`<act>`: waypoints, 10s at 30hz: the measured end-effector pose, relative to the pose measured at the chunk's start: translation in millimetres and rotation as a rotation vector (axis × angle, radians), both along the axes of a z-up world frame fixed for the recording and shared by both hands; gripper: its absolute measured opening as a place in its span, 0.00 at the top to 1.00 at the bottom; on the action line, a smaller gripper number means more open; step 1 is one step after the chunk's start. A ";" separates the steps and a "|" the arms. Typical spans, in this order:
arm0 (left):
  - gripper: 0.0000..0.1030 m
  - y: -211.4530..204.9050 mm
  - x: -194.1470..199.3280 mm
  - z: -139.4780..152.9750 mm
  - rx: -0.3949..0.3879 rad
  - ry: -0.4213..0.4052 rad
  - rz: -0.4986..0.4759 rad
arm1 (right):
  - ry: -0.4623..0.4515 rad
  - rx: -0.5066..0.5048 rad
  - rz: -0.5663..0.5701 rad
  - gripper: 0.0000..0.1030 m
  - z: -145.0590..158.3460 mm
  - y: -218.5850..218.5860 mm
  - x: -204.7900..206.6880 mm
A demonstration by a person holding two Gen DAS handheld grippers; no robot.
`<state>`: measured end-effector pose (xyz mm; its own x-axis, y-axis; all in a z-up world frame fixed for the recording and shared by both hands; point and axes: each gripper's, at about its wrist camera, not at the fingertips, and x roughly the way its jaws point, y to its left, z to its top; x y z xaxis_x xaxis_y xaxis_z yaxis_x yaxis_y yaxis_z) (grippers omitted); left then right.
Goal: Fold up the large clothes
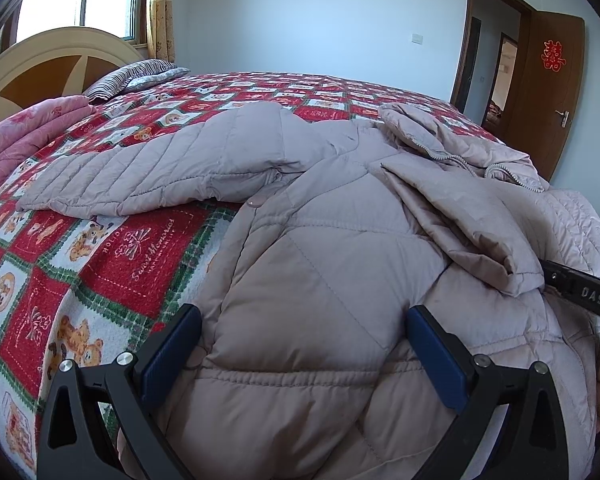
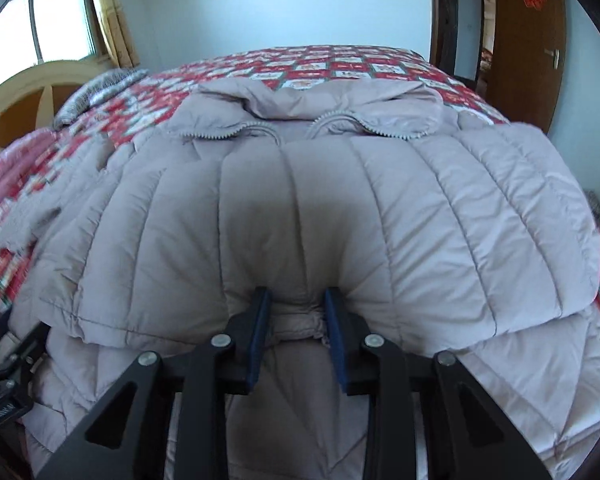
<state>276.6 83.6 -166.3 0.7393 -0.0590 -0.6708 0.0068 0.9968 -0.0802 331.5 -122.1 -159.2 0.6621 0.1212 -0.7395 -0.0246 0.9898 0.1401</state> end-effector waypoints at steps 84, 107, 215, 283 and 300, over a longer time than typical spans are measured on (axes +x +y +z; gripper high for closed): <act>0.69 -161.1 13.2 45.2 0.297 -0.028 -0.610 | -0.091 0.471 -0.060 0.52 -7.4 -74.9 -19.8; 0.19 60.7 -48.5 57.8 -0.050 -0.060 -0.070 | -0.176 -0.626 0.330 0.47 57.3 116.9 -1.4; 0.12 -111.0 294.3 5.6 0.172 0.094 -0.255 | -0.002 -0.190 0.032 0.76 7.3 -106.4 169.2; 0.11 30.6 -194.6 -2.6 0.193 0.094 -0.216 | -0.001 -0.042 -0.113 0.27 36.9 -131.6 -328.8; 0.11 32.9 -200.7 -5.2 0.179 0.105 -0.210 | -0.019 -0.037 -0.130 0.27 32.3 -131.0 -330.3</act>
